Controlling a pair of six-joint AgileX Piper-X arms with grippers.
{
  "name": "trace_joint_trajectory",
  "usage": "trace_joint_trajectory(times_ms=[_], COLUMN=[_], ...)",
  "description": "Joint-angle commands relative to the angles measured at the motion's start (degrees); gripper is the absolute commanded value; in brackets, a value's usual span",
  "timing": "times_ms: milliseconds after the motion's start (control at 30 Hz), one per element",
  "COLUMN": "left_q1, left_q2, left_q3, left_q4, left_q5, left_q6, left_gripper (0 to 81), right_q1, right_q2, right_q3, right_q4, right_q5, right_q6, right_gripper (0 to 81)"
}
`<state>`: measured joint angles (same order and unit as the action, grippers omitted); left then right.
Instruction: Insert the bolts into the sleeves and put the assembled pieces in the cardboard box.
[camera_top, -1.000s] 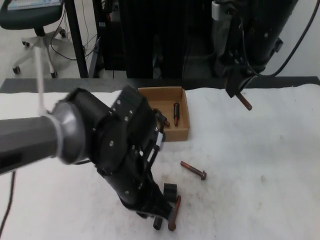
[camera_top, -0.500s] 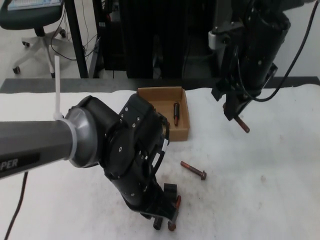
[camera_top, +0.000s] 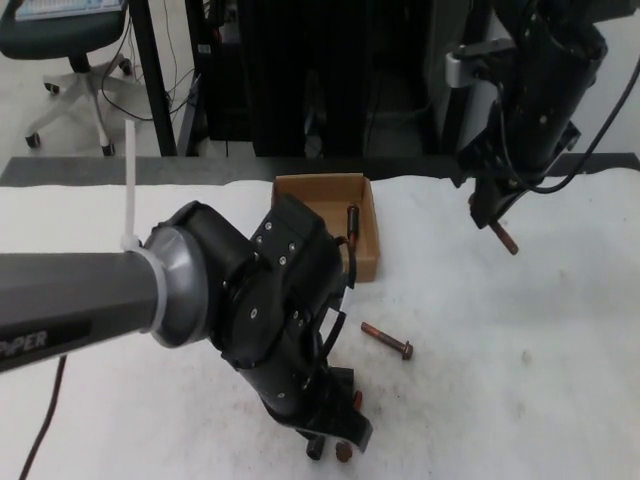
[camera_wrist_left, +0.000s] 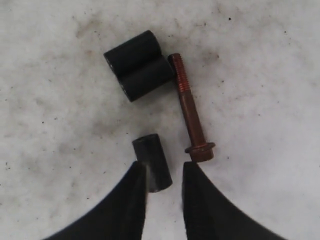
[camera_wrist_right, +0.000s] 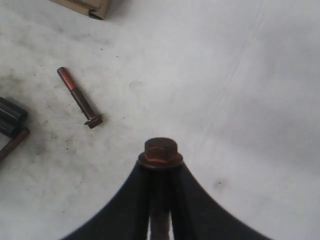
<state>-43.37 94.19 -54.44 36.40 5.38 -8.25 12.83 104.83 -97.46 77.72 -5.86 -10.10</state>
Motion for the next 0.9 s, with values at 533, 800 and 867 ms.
trace_joint_trajectory(times_ms=[533,800,867], left_q1=[-0.22,-0.22,-0.22], left_q2=[6.55,7.81,7.81], left_q3=[-6.6,-7.52,-7.52], left_q4=[2.53,6.72,6.85], left_q5=[-0.59,-0.59,-0.59], left_q6=[-1.25,-0.7,-0.71], left_gripper=[24.3,24.3,24.3], right_q1=[-0.94,-0.94,-0.94], right_q2=[-0.83,-0.83,-0.83], right_q3=[-0.1,-0.1,-0.1], right_q4=[-0.31,-0.51,-0.78], right_q5=[-0.44,-0.44,-0.44], right_q6=[-0.13,-0.13,-0.13], right_gripper=[0.9,0.9,0.9])
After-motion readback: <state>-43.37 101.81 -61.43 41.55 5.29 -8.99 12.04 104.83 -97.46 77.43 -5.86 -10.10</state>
